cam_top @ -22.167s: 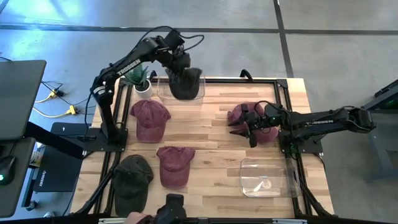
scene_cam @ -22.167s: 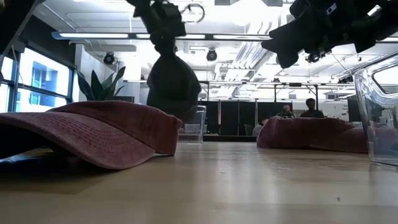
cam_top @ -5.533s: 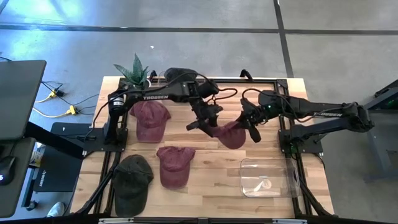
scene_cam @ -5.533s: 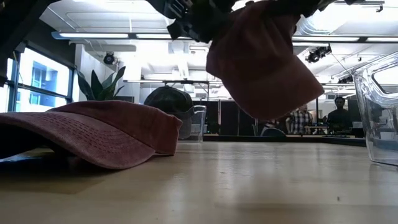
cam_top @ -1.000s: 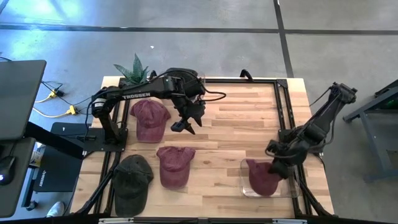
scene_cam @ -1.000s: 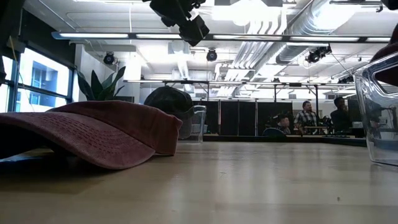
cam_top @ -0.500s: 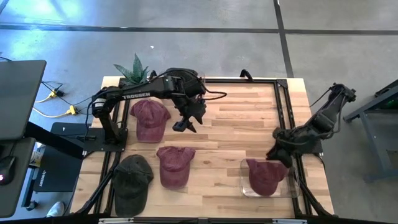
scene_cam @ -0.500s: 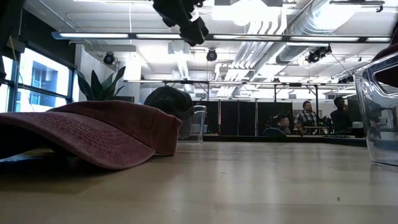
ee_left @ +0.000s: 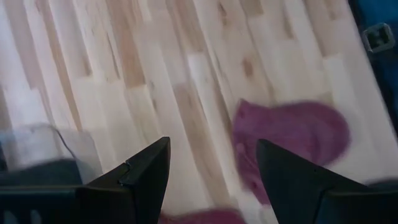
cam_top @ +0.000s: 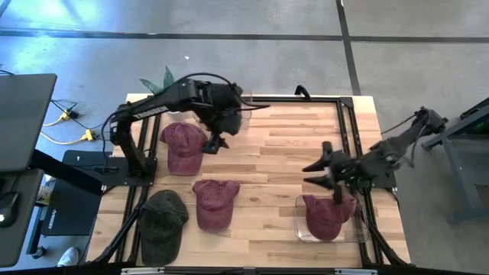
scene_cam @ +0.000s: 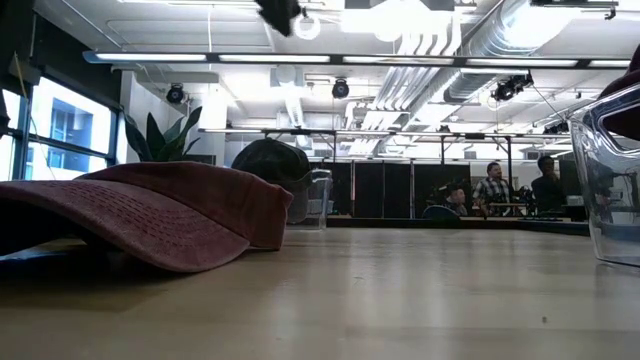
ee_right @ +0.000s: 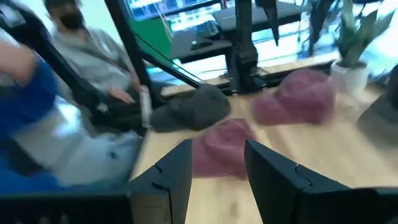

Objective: Pick & Place hat
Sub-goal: Put the black cap into the top transparent bin

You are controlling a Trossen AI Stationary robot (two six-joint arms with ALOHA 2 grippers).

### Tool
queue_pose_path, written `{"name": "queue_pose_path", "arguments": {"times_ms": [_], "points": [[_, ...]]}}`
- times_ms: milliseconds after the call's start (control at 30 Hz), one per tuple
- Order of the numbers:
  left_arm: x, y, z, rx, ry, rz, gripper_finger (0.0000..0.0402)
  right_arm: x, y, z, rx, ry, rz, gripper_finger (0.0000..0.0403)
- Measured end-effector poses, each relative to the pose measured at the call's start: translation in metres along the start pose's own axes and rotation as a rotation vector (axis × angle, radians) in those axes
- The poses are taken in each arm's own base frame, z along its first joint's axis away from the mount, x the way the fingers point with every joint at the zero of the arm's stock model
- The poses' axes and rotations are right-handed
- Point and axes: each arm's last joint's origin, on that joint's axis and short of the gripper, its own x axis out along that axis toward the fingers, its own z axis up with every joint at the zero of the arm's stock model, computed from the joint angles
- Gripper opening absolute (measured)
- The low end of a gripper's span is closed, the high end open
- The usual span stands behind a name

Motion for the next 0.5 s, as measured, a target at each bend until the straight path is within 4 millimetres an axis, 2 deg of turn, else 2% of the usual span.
{"name": "queue_pose_path", "arguments": {"times_ms": [167,300,367,433,500], "points": [[-0.01,-0.01,-0.016,-0.061,-0.005,-0.008,0.023,0.041,-0.016,-0.013,-0.099,0.056,-0.179,0.0142],[-0.005,-0.016,-0.033,-0.161,0.008,0.033,0.023,0.069,-0.039,-0.018,-0.124,0.108,-0.271,0.0142],[-0.002,-0.017,-0.039,-0.199,-0.041,0.073,0.023,0.079,-0.051,-0.021,-0.126,0.14,-0.29,0.0142],[0.003,-0.024,-0.058,-0.275,-0.018,0.074,0.023,0.088,-0.064,-0.024,-0.113,0.172,-0.294,0.0142],[0.014,-0.025,-0.069,-0.36,-0.031,0.111,0.023,0.096,-0.074,-0.027,-0.095,0.204,-0.283,0.0142]]}}
